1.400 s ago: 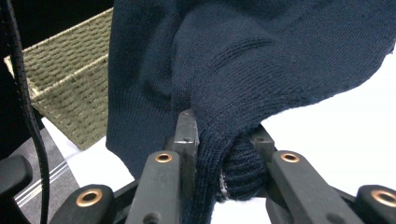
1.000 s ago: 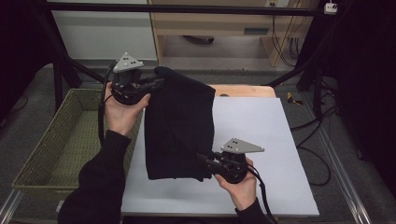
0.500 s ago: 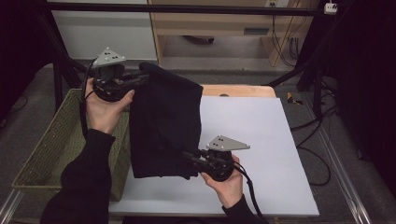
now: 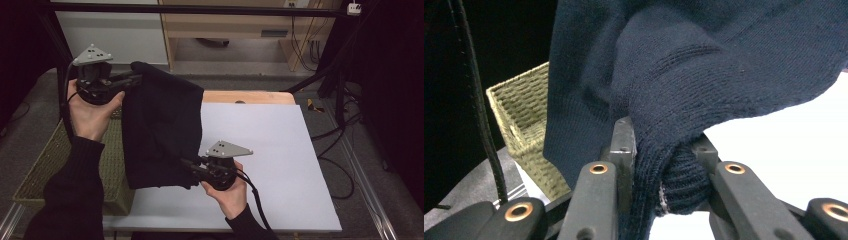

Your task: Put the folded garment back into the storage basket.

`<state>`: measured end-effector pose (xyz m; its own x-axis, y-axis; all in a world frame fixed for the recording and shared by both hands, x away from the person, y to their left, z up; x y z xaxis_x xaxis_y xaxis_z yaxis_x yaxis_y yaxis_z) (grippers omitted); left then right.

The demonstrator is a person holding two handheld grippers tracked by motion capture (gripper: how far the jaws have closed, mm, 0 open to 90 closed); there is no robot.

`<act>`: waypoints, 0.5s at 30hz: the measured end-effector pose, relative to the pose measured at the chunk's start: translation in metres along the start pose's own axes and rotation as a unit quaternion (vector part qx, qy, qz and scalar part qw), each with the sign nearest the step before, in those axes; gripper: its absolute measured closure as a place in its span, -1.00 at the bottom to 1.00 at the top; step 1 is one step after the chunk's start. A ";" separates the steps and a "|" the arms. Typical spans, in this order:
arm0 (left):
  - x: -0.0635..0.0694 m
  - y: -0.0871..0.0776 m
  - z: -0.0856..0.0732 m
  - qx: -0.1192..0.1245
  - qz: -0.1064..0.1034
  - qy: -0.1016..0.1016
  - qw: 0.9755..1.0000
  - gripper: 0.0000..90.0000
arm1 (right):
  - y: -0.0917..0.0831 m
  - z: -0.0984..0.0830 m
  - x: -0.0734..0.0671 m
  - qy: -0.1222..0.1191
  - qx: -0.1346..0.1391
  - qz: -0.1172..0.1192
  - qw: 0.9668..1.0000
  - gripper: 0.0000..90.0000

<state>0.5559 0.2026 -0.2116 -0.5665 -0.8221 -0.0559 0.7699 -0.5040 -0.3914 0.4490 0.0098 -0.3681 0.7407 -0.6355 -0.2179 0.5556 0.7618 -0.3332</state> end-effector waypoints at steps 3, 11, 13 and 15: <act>-0.007 -0.005 0.000 -0.002 0.004 -0.003 1.000 0.71 | 0.006 0.003 -0.006 -0.002 0.000 0.006 1.000 0.61; -0.024 -0.019 0.000 -0.003 0.015 -0.010 1.000 0.71 | 0.019 0.012 -0.017 -0.004 0.005 0.016 1.000 0.61; -0.027 -0.021 0.000 -0.003 0.016 -0.011 1.000 0.71 | 0.023 0.014 -0.020 -0.004 0.006 0.018 1.000 0.61; -0.033 -0.024 -0.001 -0.002 0.019 -0.015 1.000 0.71 | 0.028 0.015 -0.023 -0.004 0.007 0.020 1.000 0.61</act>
<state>0.5560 0.2422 -0.2014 -0.5272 -0.8486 -0.0433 0.7898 -0.4706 -0.3933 0.4532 0.0476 -0.3583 0.7656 -0.6029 -0.2244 0.5299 0.7888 -0.3115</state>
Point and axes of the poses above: each handheld gripper's, and its own axes: y roughly forward along the jaws, z roughly out of its top, x roughly to its right, the point moved 7 cm from there along y, roughly forward along the jaws, and after that the axes turned 2 degrees about -z, right-handed, at the moved point
